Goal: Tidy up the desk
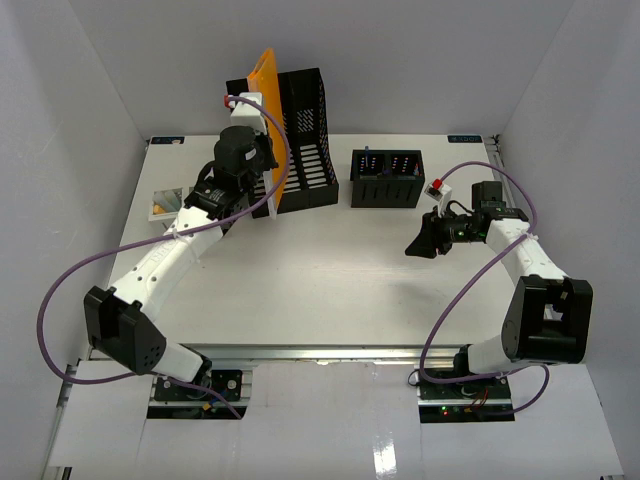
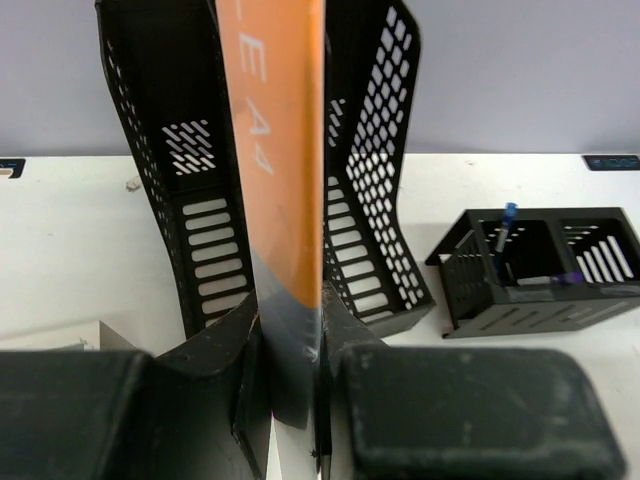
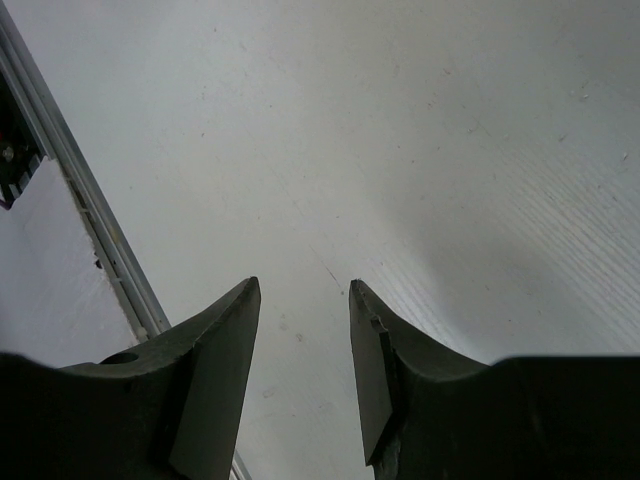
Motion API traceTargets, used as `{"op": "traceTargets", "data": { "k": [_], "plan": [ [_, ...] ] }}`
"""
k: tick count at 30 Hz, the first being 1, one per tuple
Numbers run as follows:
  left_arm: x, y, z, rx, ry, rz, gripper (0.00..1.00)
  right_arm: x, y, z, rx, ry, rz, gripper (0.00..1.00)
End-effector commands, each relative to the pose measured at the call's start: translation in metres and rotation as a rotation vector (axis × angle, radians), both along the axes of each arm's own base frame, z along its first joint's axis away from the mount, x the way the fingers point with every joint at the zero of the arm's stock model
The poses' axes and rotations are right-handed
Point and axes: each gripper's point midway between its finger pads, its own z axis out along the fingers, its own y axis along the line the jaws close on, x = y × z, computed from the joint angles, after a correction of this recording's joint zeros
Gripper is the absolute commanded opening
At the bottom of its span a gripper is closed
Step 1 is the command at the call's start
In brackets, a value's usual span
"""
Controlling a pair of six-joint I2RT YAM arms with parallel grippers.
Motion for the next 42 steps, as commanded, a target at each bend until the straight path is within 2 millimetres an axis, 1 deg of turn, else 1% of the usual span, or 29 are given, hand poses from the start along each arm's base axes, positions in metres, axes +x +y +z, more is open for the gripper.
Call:
{"op": "traceTargets", "data": {
  "k": [1,5,8,12,15,19,25,29,31,33,39,42],
  "plan": [
    [0.024,0.001,0.045,-0.041,-0.144,-0.01,0.0,0.002,0.004,0.016,0.029,-0.068,0.006,0.48],
    [0.044,-0.001,0.045,-0.024,-0.19,-0.006,0.0,0.001,0.004,0.016,0.027,-0.074,0.007,0.48],
    [0.058,-0.008,0.047,-0.019,-0.244,-0.022,0.0,0.0,0.003,0.016,0.024,-0.079,0.006,0.48],
    [0.07,-0.012,0.05,-0.013,-0.304,-0.034,0.0,-0.001,0.003,0.016,0.024,-0.086,0.006,0.48],
    [0.078,-0.014,0.041,-0.017,-0.332,-0.057,0.0,-0.002,0.002,0.014,0.024,-0.082,0.002,0.48],
    [0.085,-0.014,0.022,-0.036,-0.352,-0.094,0.0,-0.001,0.0,0.012,0.023,-0.073,-0.005,0.48],
    [0.097,-0.006,-0.002,-0.111,-0.367,-0.133,0.0,0.0,-0.002,0.007,0.019,-0.063,-0.013,0.47],
    [0.103,-0.002,-0.007,-0.135,-0.39,-0.149,0.0,0.0,-0.003,0.008,0.017,-0.063,-0.016,0.47],
    [0.108,-0.004,-0.012,-0.149,-0.386,-0.159,0.0,0.001,-0.004,0.008,0.014,-0.066,-0.02,0.47],
    [0.111,-0.006,-0.012,-0.153,-0.396,-0.169,0.0,0.001,-0.005,0.007,0.013,-0.066,-0.022,0.47],
    [0.115,-0.01,-0.028,-0.192,-0.376,-0.179,0.0,0.001,-0.005,0.005,0.012,-0.06,-0.022,0.47],
    [0.116,-0.011,-0.039,-0.203,-0.355,-0.18,0.0,0.001,-0.005,0.005,0.012,-0.059,-0.022,0.47]
  ]
}}
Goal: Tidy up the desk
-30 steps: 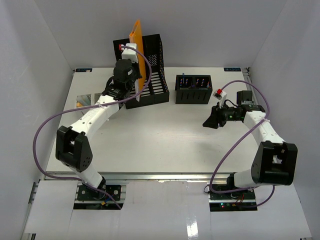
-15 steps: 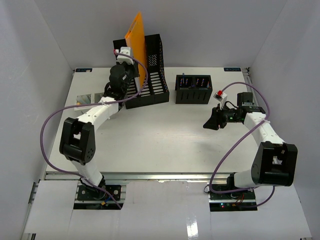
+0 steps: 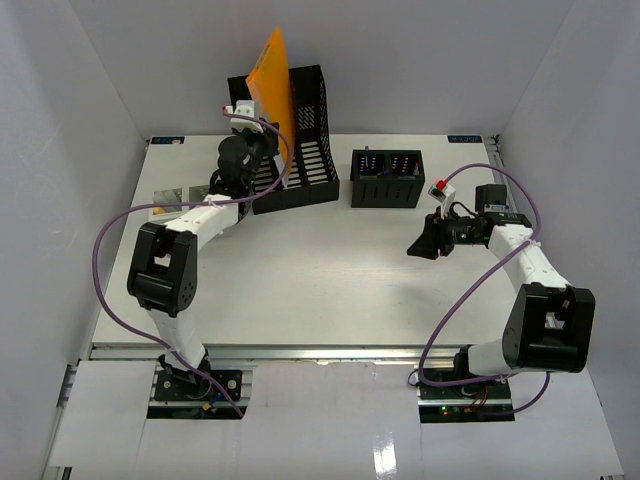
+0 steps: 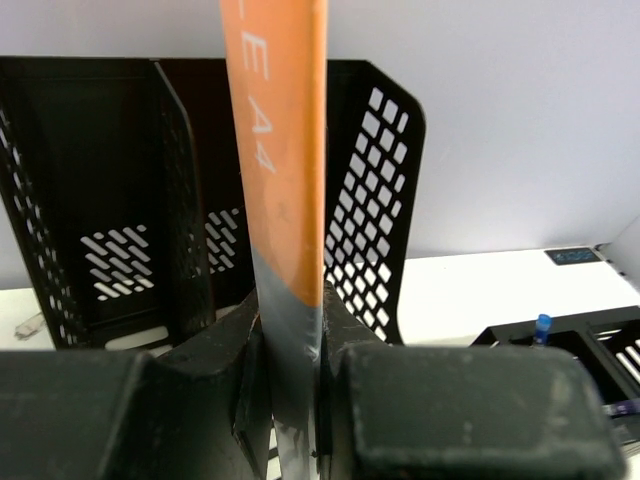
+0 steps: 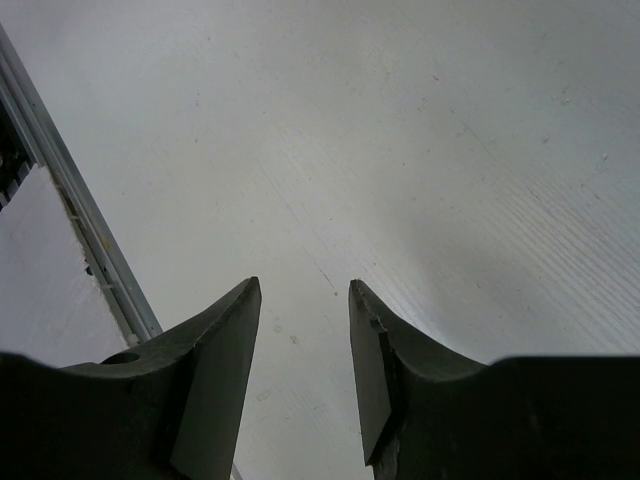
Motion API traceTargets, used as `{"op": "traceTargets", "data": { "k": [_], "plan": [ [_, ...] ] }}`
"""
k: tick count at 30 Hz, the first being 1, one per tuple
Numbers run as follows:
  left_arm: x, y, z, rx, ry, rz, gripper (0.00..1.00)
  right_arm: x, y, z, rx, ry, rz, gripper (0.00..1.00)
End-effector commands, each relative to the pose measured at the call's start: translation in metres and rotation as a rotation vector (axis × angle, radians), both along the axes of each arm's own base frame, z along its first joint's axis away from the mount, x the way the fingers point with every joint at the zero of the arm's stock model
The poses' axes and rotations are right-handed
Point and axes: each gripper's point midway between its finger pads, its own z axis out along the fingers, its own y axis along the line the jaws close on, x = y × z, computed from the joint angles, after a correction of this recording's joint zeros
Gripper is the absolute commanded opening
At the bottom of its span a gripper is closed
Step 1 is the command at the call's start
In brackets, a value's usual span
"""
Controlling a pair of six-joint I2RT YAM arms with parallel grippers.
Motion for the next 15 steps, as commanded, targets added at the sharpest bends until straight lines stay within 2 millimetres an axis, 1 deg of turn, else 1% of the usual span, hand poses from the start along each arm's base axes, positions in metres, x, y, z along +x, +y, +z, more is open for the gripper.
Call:
{"op": "traceTargets", "data": {
  "k": [1,4,6,9,13,15],
  "plan": [
    [-0.005,-0.006,0.018,-0.064,-0.073,-0.037,0.0,0.001,0.0,0.001,0.009,-0.016,0.002,0.47],
    [-0.007,-0.004,0.004,-0.058,-0.056,-0.035,0.0,0.001,0.0,0.001,0.011,-0.016,0.003,0.47],
    [-0.007,-0.004,-0.001,-0.053,-0.058,-0.034,0.0,0.0,0.0,0.001,0.014,-0.015,0.004,0.47],
    [-0.009,-0.009,-0.011,-0.027,-0.061,-0.063,0.0,0.0,0.0,0.001,0.016,-0.013,0.005,0.47],
    [-0.006,-0.012,-0.008,0.012,-0.084,-0.074,0.0,0.0,0.001,0.001,0.018,-0.013,0.006,0.47],
    [-0.004,-0.015,-0.002,0.039,-0.104,-0.089,0.0,-0.001,0.001,0.001,0.018,-0.011,0.006,0.47]
  ]
}}
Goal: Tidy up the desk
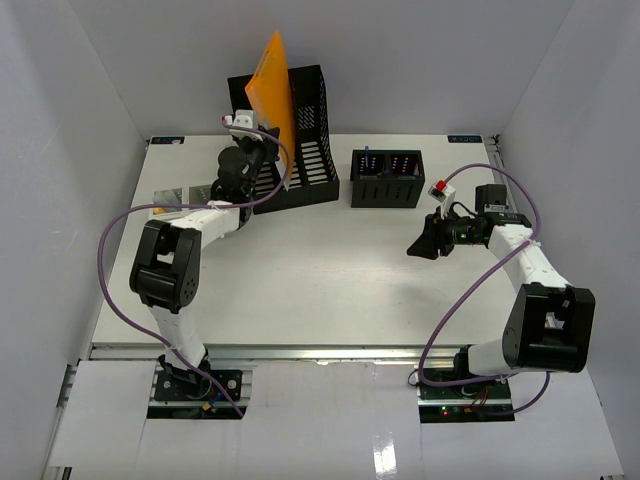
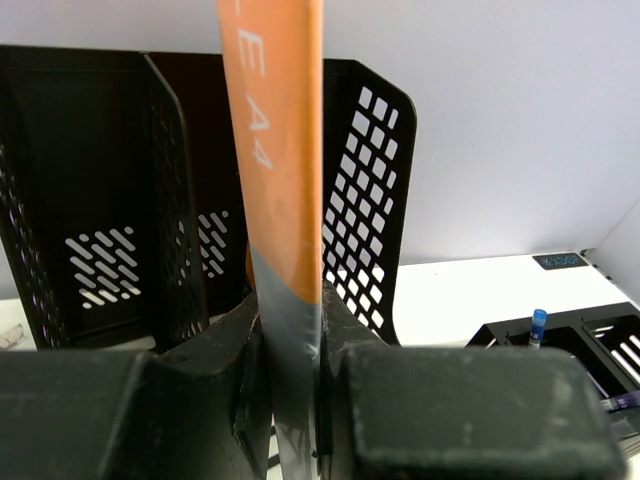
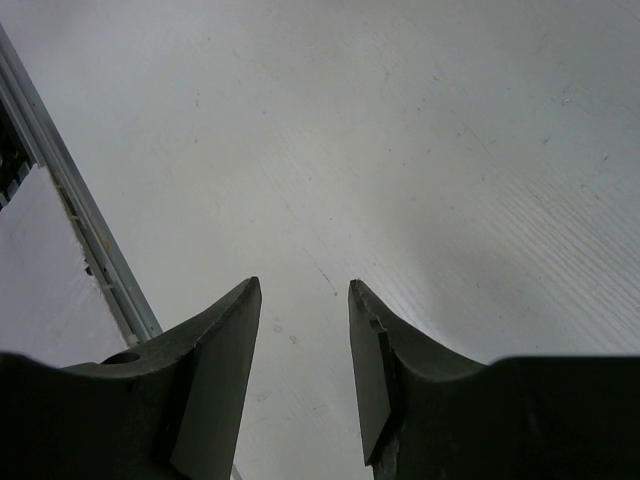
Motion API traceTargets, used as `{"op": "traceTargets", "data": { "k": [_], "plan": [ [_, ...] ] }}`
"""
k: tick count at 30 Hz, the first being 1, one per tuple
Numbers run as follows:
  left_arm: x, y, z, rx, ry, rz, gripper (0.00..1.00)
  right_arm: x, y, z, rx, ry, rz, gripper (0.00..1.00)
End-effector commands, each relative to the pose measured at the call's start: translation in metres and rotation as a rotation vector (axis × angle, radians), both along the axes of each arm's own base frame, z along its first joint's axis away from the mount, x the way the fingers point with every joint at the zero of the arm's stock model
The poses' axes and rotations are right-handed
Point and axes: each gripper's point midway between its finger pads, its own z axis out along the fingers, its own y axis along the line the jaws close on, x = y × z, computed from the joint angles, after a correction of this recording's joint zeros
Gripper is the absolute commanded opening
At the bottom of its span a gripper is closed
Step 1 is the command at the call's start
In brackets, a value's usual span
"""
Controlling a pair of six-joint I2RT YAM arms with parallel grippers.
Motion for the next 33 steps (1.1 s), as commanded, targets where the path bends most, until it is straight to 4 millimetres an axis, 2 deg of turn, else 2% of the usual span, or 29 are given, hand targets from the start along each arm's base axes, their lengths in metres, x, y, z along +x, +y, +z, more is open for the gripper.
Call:
{"op": "traceTargets", "data": {
  "k": [1,5,10,20,26,30,31,33],
  "plan": [
    [-0.001,-0.013,0.013,0.071,-0.067,-0.067,0.0,-0.001,0.001,0.001,0.017,-0.01,0.006,0.47],
    [-0.001,-0.017,0.019,0.116,-0.099,-0.086,0.0,-0.001,0.001,0.0,0.017,-0.009,0.006,0.47],
    [0.0,-0.018,0.014,0.169,-0.116,-0.09,0.0,-0.001,0.001,-0.001,0.017,-0.006,0.006,0.47],
    [-0.002,-0.026,-0.015,0.195,-0.097,-0.135,0.0,-0.001,0.0,-0.002,0.016,-0.004,0.006,0.47],
    [-0.015,-0.029,-0.03,0.158,-0.042,-0.182,0.01,-0.001,0.0,-0.002,0.015,-0.006,0.007,0.47],
    [-0.027,-0.027,-0.04,0.15,0.025,-0.194,0.33,-0.002,0.001,-0.001,0.016,-0.008,0.007,0.47],
    [-0.03,-0.027,-0.035,0.146,0.025,-0.196,0.5,-0.002,0.0,-0.001,0.014,-0.009,0.006,0.47],
    [-0.033,-0.025,-0.034,0.137,0.056,-0.193,0.72,-0.002,0.0,-0.001,0.013,-0.011,0.005,0.47]
  ]
}}
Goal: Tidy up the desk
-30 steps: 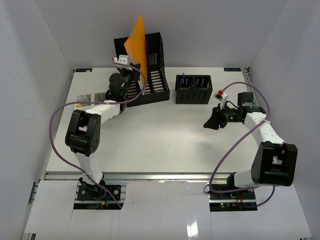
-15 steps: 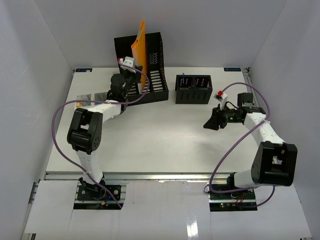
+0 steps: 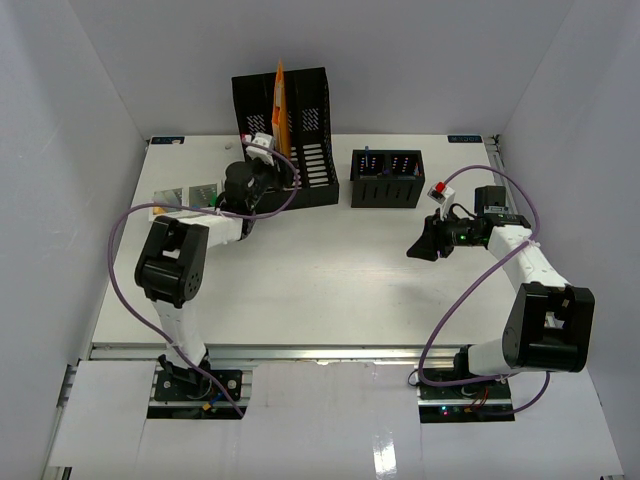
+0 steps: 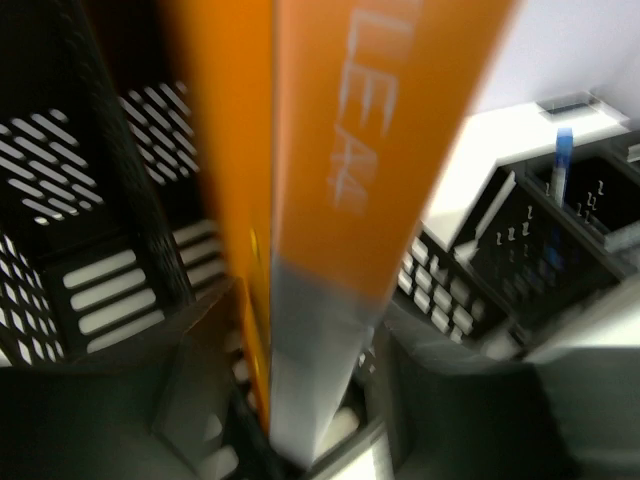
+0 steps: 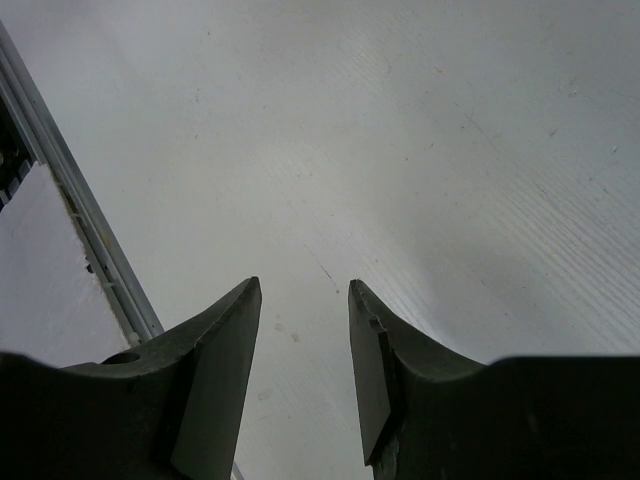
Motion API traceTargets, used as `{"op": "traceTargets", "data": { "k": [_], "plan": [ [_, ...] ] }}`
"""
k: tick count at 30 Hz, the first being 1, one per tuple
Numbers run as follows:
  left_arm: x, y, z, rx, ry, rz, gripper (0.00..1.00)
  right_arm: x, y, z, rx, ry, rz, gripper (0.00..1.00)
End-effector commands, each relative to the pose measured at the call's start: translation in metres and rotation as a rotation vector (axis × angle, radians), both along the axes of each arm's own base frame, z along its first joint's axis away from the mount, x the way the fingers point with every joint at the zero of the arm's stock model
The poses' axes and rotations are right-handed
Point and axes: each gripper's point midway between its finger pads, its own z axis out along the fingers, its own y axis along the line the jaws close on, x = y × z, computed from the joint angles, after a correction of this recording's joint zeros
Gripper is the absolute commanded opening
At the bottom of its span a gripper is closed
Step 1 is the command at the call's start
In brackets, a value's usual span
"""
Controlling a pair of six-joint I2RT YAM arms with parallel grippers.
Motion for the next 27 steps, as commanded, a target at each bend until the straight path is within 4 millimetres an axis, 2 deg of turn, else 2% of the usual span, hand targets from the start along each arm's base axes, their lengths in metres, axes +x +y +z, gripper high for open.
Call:
{"op": "traceTargets", "data": {
  "k": [1,4,5,7,9,12,14,15,16,19,22,24,27],
  "plan": [
    [-0.022,-0.005,0.053,-0.056,-0.022,-0.049,0.79,0.001,0.0,0.003,0.009,-0.024,0.005,0.47],
    [-0.032,-0.001,0.078,-0.074,-0.014,-0.043,0.89,0.001,-0.002,0.003,-0.002,-0.029,0.001,0.47],
    [-0.037,0.0,0.092,-0.08,-0.016,-0.042,0.95,0.002,-0.003,0.003,-0.014,-0.04,-0.001,0.47],
    [-0.049,0.005,0.12,-0.097,-0.026,-0.035,0.98,0.006,-0.007,0.004,-0.038,-0.063,-0.01,0.47],
    [-0.059,0.01,0.131,-0.106,-0.005,-0.018,0.98,0.009,-0.011,0.005,-0.07,-0.088,-0.023,0.47],
    [-0.098,0.023,0.174,-0.137,-0.04,-0.015,0.98,0.018,-0.019,0.013,-0.122,-0.142,-0.051,0.48],
    [-0.125,0.028,0.181,-0.158,-0.013,-0.03,0.98,0.023,-0.026,0.018,-0.169,-0.176,-0.078,0.48],
    [-0.134,0.028,0.176,-0.162,0.018,-0.042,0.98,0.025,-0.029,0.02,-0.186,-0.185,-0.088,0.48],
    [-0.144,0.027,0.162,-0.168,0.072,-0.061,0.98,0.026,-0.031,0.022,-0.197,-0.193,-0.094,0.49],
    [-0.208,0.025,0.153,-0.206,0.136,-0.173,0.98,0.032,-0.042,0.039,-0.265,-0.254,-0.122,0.5],
    [-0.259,0.019,0.12,-0.217,0.214,-0.294,0.98,0.031,-0.046,0.051,-0.296,-0.294,-0.132,0.5],
    [-0.284,0.019,0.093,-0.225,0.279,-0.331,0.98,0.029,-0.048,0.058,-0.305,-0.312,-0.138,0.51],
    [-0.315,0.025,0.079,-0.241,0.303,-0.344,0.98,0.025,-0.049,0.068,-0.315,-0.341,-0.148,0.55]
  ]
}}
